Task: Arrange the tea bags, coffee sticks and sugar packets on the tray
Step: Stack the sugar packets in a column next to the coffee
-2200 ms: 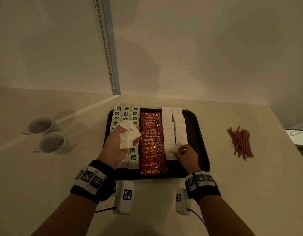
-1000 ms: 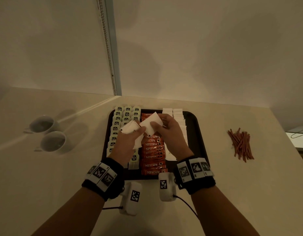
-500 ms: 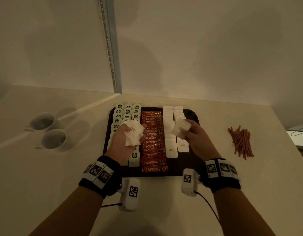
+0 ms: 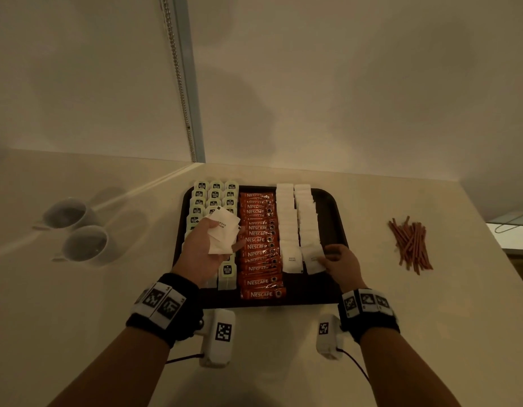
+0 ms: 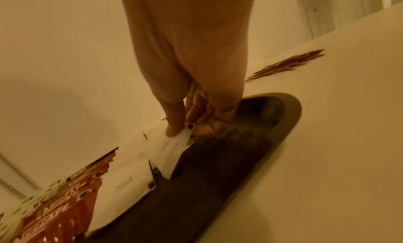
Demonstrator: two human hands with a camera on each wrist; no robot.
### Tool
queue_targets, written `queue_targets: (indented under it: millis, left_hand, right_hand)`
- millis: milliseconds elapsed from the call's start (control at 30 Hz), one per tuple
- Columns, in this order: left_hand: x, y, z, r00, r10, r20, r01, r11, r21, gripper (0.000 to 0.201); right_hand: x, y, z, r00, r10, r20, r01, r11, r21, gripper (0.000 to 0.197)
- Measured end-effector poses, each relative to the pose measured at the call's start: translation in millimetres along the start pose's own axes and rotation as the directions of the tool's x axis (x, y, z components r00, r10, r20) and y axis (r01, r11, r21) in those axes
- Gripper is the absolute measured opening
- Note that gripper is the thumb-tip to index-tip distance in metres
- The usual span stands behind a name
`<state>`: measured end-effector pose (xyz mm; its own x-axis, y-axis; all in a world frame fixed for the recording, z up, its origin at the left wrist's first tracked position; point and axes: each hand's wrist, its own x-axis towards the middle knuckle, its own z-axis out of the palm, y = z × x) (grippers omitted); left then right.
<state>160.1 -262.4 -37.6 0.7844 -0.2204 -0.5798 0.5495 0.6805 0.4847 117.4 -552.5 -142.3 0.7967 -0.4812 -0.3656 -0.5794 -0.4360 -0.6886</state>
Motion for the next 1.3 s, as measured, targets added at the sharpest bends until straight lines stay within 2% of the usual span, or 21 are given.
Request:
queue_targets:
  millis: [167, 300, 400, 467, 567, 633, 700, 767, 867, 900, 967, 1033, 1100, 1200, 1300]
  left_hand:
    - [0, 0, 1, 1.000, -0.006, -0.011, 0.006, 1.000, -0.005, 0.017]
    - [1, -1, 0, 1.000, 0.000, 0.012, 0.000, 1.000, -0.008, 0.020]
    - [3, -2, 1, 1.000, 0.026, 0.010, -0.026, 1.000, 0.014, 0.018]
    - [4, -2, 1, 0.999, 0.044, 0.015, -0.045, 0.998, 0.038, 0.018]
    - [4, -4, 5, 0.997, 0.071, 0.038, -0.075, 0.992, 0.106, 0.021]
    - [3, -6, 8, 0.994, 0.102, 0.046, -0.108, 0.982, 0.156, 0.020]
    - [3, -8, 9, 0.990, 0.135, 0.037, -0.140, 0.969, 0.202, 0.021]
    - [2, -8, 7, 0.988, 0.146, 0.050, -0.154, 0.955, 0.255, 0.029]
    - [0, -8, 4, 0.977, 0.203, 0.066, -0.212, 0.898, 0.386, 0.036]
    - [-2, -7, 4, 0.968, 0.245, 0.056, -0.246, 0.877, 0.413, 0.032]
    - [-2, -2, 6, 0.943, 0.333, 0.019, -0.306, 0.841, 0.446, 0.023]
    - [-1, 4, 7, 0.921, 0.390, 0.015, -0.345, 0.794, 0.501, 0.017]
    - [1, 9, 8, 0.908, 0.416, 0.036, -0.353, 0.717, 0.601, 0.019]
    - [3, 11, 10, 0.884, 0.456, 0.103, -0.386, 0.588, 0.711, 0.022]
    - [2, 10, 15, 0.872, 0.462, 0.162, -0.423, 0.544, 0.724, 0.019]
  right_hand:
    - [-5, -1, 6, 0.994, -0.052, -0.096, 0.042, 0.994, -0.102, 0.040]
    - [-8, -5, 7, 0.993, -0.076, -0.093, 0.053, 0.973, -0.224, 0.043]
    - [-12, -22, 7, 0.974, -0.182, -0.137, 0.141, 0.954, -0.266, 0.041]
    - [-23, -53, 11, 0.952, -0.286, -0.111, 0.269, 0.952, -0.148, 0.030]
    - [-48, -113, 19, 0.892, -0.447, 0.068, 0.424, 0.879, 0.216, 0.018]
    - [-61, -144, 25, 0.839, -0.515, 0.176, 0.460, 0.844, 0.277, 0.020]
    - [-66, -161, 31, 0.796, -0.567, 0.212, 0.507, 0.816, 0.276, 0.013]
    - [-65, -168, 34, 0.809, -0.552, 0.201, 0.473, 0.815, 0.334, 0.003]
    - [-64, -166, 36, 0.860, -0.459, 0.222, 0.305, 0.813, 0.496, 0.012]
    - [-66, -164, 36, 0.859, -0.436, 0.268, 0.230, 0.797, 0.559, 0.015]
    - [-73, -159, 35, 0.823, -0.412, 0.390, 0.107, 0.788, 0.606, 0.027]
    - [-79, -153, 35, 0.781, -0.399, 0.480, 0.127, 0.854, 0.505, 0.040]
    - [-81, -148, 37, 0.765, -0.386, 0.516, 0.176, 0.896, 0.408, 0.045]
    - [-79, -142, 40, 0.800, -0.408, 0.440, 0.191, 0.869, 0.457, 0.029]
    - [-78, -141, 38, 0.835, -0.412, 0.365, 0.178, 0.830, 0.528, 0.017]
